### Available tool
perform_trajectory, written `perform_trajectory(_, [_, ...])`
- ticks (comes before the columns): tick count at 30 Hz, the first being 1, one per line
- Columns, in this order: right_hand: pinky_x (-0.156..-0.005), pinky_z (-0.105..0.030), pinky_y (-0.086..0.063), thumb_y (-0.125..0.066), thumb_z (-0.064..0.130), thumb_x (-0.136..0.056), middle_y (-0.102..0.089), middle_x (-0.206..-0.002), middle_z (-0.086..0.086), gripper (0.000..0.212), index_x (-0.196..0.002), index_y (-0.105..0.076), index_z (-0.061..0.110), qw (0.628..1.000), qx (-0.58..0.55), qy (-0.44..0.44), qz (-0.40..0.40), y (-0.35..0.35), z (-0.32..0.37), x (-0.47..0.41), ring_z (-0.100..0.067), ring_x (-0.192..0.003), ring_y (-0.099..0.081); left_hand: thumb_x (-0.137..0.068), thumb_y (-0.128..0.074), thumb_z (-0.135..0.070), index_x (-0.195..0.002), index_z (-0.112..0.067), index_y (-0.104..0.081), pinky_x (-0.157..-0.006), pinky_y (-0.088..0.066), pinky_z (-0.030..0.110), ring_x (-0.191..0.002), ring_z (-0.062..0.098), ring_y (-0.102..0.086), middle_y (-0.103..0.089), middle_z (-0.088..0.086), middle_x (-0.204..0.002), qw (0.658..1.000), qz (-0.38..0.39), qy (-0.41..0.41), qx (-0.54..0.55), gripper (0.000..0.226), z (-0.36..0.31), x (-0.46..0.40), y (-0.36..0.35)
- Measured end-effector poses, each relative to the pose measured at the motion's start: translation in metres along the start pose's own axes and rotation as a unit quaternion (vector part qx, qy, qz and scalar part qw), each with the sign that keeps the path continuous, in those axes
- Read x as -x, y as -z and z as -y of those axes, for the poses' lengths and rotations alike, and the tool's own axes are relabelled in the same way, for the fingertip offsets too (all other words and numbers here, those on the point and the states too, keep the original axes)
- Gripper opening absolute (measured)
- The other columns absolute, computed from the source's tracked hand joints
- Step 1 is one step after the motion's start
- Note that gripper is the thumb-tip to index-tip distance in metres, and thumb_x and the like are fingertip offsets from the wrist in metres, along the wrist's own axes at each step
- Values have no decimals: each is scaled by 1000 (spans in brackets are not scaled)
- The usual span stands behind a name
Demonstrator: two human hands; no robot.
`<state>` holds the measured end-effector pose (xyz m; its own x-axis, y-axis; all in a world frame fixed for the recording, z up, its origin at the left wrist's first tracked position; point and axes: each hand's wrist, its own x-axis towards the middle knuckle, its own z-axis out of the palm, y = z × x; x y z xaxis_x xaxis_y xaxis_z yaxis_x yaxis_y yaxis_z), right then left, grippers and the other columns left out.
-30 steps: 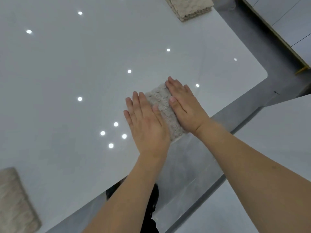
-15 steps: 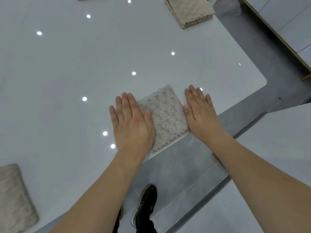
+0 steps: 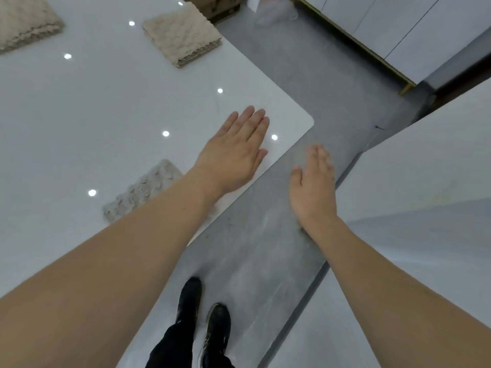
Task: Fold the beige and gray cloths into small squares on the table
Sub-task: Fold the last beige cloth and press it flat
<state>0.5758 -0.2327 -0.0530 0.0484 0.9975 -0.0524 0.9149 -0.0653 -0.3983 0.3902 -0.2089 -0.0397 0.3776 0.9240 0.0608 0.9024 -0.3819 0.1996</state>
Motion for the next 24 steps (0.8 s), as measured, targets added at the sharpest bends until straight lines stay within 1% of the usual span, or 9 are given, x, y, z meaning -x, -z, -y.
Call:
perform_trajectory(5, [-121, -37, -7, -37, 18, -99, -17, -159, -14, 56, -150, -21, 3, 997, -4, -62, -39, 25, -36, -26, -25, -147, -11, -103, -17, -37, -154, -5, -14, -121, 4, 36, -150, 25, -3, -10, 10, -162, 996, 17, -88, -5, 61, -30, -73, 2])
perform_trajectory(8, [-120, -37, -8, -36, 18, -98, -18, -158, -14, 56, -150, -21, 2, 996, 5, -85, -42, 38, -60, -42, -26, -147, -11, -104, -18, -37, -154, -6, -13, -122, 3, 36, -150, 24, -3, -9, 10, -163, 992, 27, -120, -5, 59, -50, -113, -2])
perform_trajectory(12, [-121, -34, -3, -33, 19, -99, -12, -160, -12, 57, -151, -16, 4, 995, 1, -94, -16, 50, -94, -71, -23, -148, -7, -100, -11, -39, -154, -6, -13, -122, 2, 37, -150, 24, -2, -9, 10, -163, 988, 52, -147, -15, 63, -77, -167, -14])
perform_trajectory(14, [-121, -35, -5, -33, 18, -99, -13, -160, -13, 57, -151, -17, 4, 996, 11, -86, -6, 53, -106, -84, -24, -147, -7, -100, -11, -39, -154, -6, -13, -122, 2, 37, -150, 23, -3, -9, 9, -163, 988, 54, -145, -13, 63, -82, -184, -18])
perform_trajectory(18, [-121, -37, -7, -34, 17, -99, -14, -159, -14, 56, -151, -19, 2, 996, 20, -83, 15, 59, -129, -130, -24, -147, -9, -103, -17, -38, -154, -7, -13, -121, 3, 35, -150, 23, -2, -9, 9, -163, 992, 52, -111, -7, 60, -78, -223, -27])
perform_trajectory(21, [-121, -37, -6, -35, 16, -99, -13, -160, -13, 56, -151, -19, 2, 997, 20, -64, 34, 57, -125, -165, -23, -148, -8, -104, -20, -37, -154, -7, -13, -121, 4, 35, -150, 22, -2, -9, 8, -163, 996, 51, -76, -2, 59, -60, -244, -32])
perform_trajectory(24, [-121, -35, -6, -35, 16, -100, -11, -161, -10, 57, -152, -17, 4, 998, 18, -24, 57, 51, -112, -202, -22, -148, -6, -103, -18, -38, -154, -7, -14, -120, 7, 34, -150, 22, -2, -10, 8, -163, 999, 48, -25, 4, 60, -40, -260, -40])
